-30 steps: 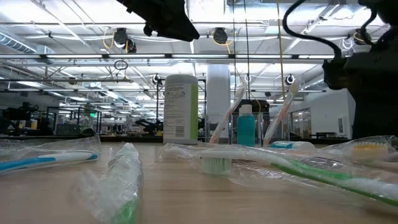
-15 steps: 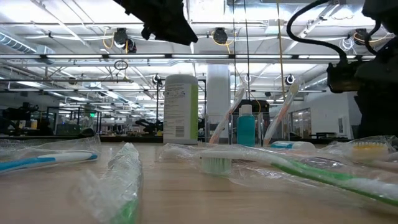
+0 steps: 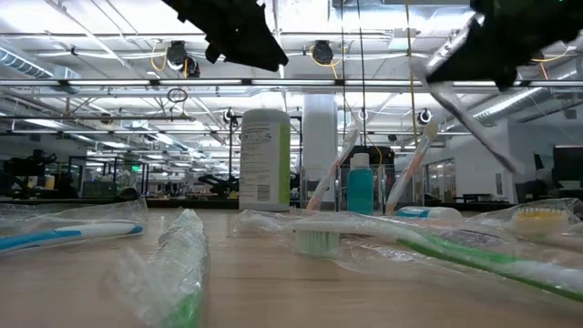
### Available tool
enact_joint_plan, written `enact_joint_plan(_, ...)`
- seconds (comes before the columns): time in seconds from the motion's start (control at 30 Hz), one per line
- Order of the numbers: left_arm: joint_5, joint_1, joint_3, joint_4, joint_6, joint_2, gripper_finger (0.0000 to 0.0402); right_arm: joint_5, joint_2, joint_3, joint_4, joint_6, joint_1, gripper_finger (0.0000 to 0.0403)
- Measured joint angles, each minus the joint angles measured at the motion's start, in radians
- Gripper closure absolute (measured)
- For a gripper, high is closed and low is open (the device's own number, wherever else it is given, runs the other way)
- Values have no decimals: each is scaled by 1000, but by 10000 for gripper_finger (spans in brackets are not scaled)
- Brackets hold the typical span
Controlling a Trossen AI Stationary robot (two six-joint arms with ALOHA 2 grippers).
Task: Pick & Place toothbrushing station
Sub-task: Put the purple toothbrush into the transparent organizer
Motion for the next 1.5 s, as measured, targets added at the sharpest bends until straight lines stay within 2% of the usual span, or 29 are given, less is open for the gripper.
enact_joint_plan(0.07, 6, -3, 0, 0, 0, 0, 247, 106, -10, 0, 136, -207, -6, 402)
enact_joint_plan(0.13, 8, -3, 0, 0, 0, 0, 247, 157, -6, 0, 288, -399, -26, 402)
enact_joint_plan(0.23, 9, -3, 0, 3, -3, 0, 247, 156, 16, -13, 523, -629, -81, 402)
enact_joint_plan(0.37, 9, -3, 0, 3, -3, 0, 247, 143, 63, -57, 700, -774, -162, 402)
enact_joint_plan(0.53, 9, -3, 0, 4, -2, 0, 247, 55, 119, -143, 849, -736, -269, 402)
enact_joint_plan(0.73, 9, 0, 0, 4, -1, 0, 247, -96, 188, -223, 1106, -667, -365, 402)
enact_joint_plan(0.9, 9, 0, 0, 5, 0, 0, 247, -188, 239, -236, 1184, -641, -408, 403)
enact_joint_plan(1.07, 9, 0, 0, 5, 4, 0, 247, -179, 300, -236, 1137, -640, -417, 403)
enact_joint_plan(1.23, 14, 0, 0, 4, 2, 0, 247, -179, 362, -236, 1107, -558, -417, 403)
enact_joint_plan(1.5, 15, 0, 0, 3, -28, 0, 247, -152, 376, -236, 1107, -607, -392, 403)
